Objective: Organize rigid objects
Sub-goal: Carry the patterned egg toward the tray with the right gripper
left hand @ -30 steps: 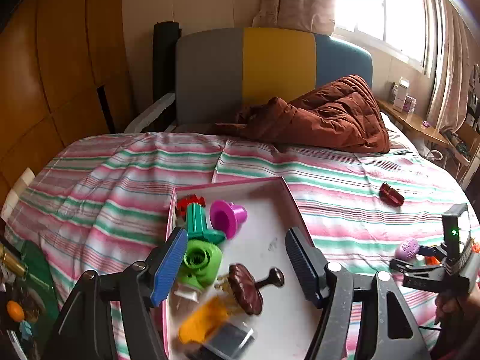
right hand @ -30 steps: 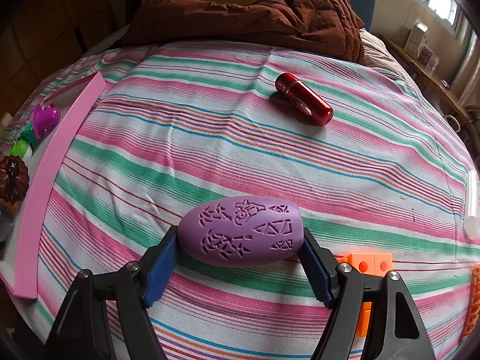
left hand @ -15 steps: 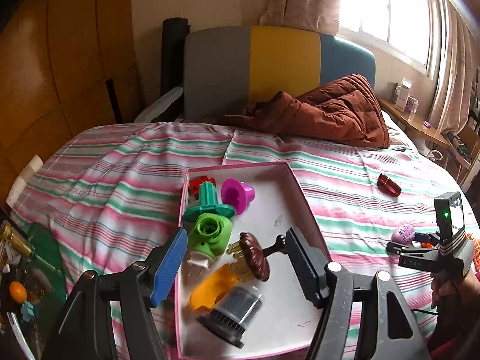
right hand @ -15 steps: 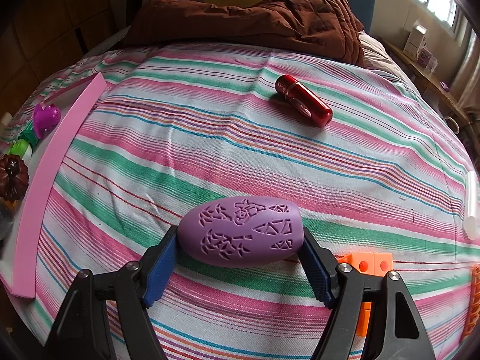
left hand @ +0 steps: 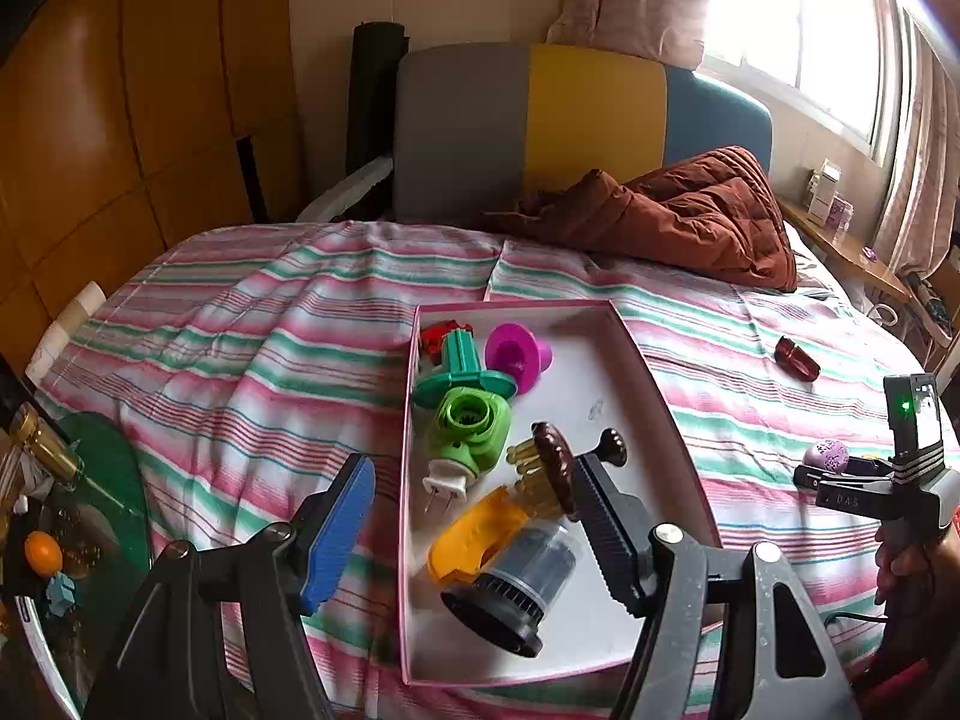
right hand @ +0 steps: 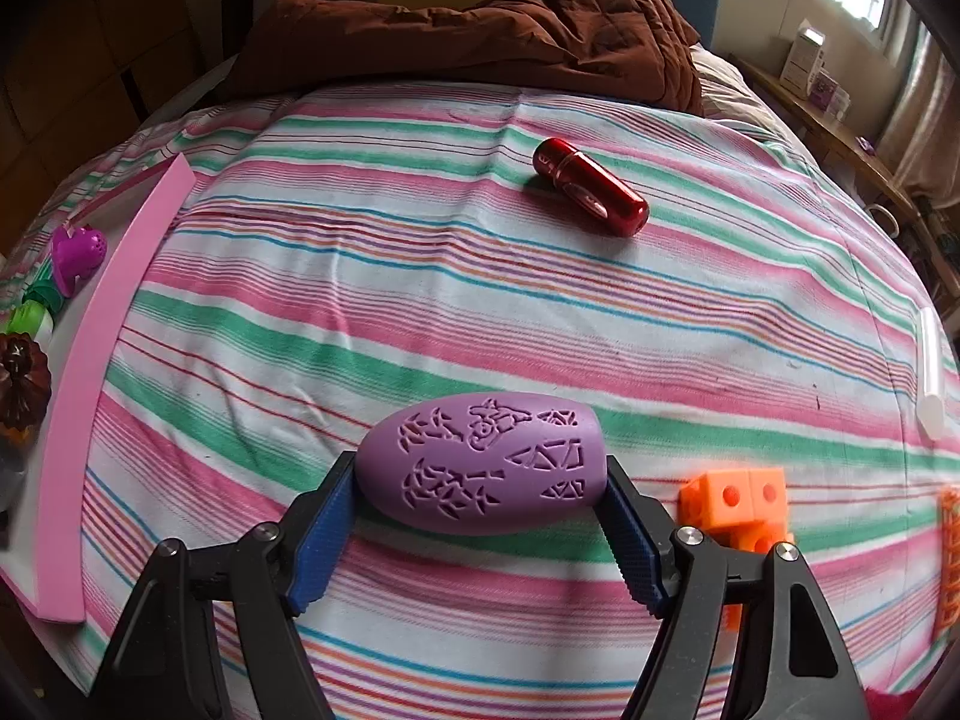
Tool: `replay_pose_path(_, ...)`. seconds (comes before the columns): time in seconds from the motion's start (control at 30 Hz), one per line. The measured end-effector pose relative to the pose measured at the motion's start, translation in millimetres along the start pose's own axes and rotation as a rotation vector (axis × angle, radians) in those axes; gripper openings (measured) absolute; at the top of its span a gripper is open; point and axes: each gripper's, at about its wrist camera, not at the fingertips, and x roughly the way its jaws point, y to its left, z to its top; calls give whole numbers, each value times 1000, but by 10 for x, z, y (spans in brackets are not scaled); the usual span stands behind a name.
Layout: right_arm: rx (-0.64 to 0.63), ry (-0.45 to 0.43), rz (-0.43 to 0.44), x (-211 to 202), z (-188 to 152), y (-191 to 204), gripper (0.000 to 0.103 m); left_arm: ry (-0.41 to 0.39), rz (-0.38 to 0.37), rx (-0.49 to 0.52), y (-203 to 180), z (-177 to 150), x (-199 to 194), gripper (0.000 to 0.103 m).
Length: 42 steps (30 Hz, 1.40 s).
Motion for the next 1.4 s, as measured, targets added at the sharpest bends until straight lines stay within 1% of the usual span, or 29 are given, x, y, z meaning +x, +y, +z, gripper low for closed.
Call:
replay_pose_path(0.37, 40, -15, 1, -66, -104, 164, 76, 17, -17, -11, 31, -153, 5, 69)
replay_pose_path(0.53, 85, -12, 14, -69, -67, 175, 76, 16, -19, -4, 12, -196, 2, 69)
replay_pose_path(0.77, 67, -14, 12, -68, -46, 287, 76, 29, -15, 7, 17, -271, 21, 69)
replay_pose_path(0.93, 81, -9, 24, -89, -37, 333, 76, 31, -19, 3, 33, -292, 22, 69)
replay_pose_path(1.13, 64, -39, 48, -184, 20, 503, 76, 31, -23, 4, 43, -303, 13, 69)
replay_pose_path(1.4, 31, -96, 105, -375, 187, 788, 76, 39, -31, 7, 34, -331, 29, 69)
